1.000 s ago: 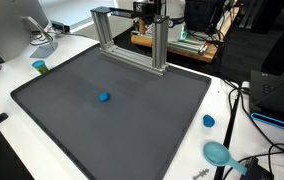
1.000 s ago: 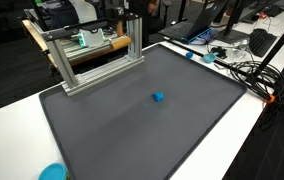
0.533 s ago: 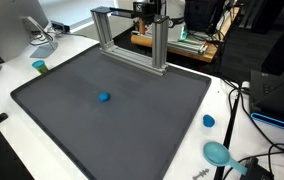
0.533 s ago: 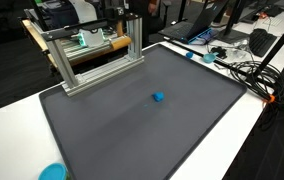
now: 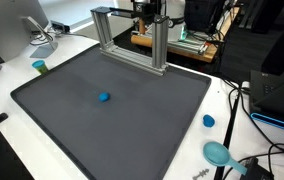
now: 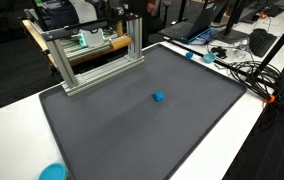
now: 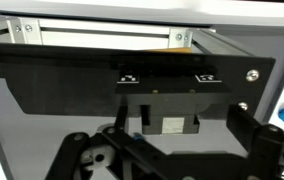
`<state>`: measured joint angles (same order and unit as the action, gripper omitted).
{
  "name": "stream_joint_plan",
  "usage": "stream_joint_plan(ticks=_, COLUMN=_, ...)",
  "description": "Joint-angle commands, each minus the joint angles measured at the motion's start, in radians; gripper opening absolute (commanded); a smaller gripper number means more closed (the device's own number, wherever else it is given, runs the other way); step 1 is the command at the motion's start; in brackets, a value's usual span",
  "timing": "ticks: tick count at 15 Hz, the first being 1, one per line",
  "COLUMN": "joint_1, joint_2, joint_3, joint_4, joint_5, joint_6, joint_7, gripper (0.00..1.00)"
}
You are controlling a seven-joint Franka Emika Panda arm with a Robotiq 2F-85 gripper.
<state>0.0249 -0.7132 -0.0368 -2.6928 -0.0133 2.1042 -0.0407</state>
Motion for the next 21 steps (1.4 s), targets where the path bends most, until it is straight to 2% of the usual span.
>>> stream_joint_plan(ticks=1, joint_1=0.013, joint_2=-0.041, joint_3=-0.004, joint_4=-0.031, joint_5=0.036, joint_6=0.006, joint_7=-0.023, gripper=1.00)
stream_joint_plan(ticks=2, joint_1=-0.002, joint_2=-0.005, joint_3=0.005, joint_4=-0.004, joint_5=0.011, joint_6=-0.001, joint_7=-0.012, gripper=1.00)
stream_joint_plan(ticks=8, joint_1=0.000, joint_2=-0.007, joint_3=0.006, joint_4=-0.005, joint_5=0.013, joint_6=-0.001, joint_7=-0.012, gripper=1.00)
stream_joint_plan(ticks=18, joint_1=-0.014, joint_2=0.003, joint_3=0.045, joint_4=-0.012, joint_5=0.001, joint_6=0.034, joint_7=0.044, gripper=1.00)
stream_joint_plan(ticks=19, joint_1=-0.015, joint_2=0.007, joint_3=0.049, joint_4=-0.016, joint_5=0.000, joint_6=0.040, joint_7=0.049, gripper=0.99)
stream_joint_plan(ticks=21, joint_1=-0.018, joint_2=0.013, joint_3=0.056, joint_4=-0.020, joint_5=-0.003, joint_6=0.050, joint_7=0.062, gripper=0.90)
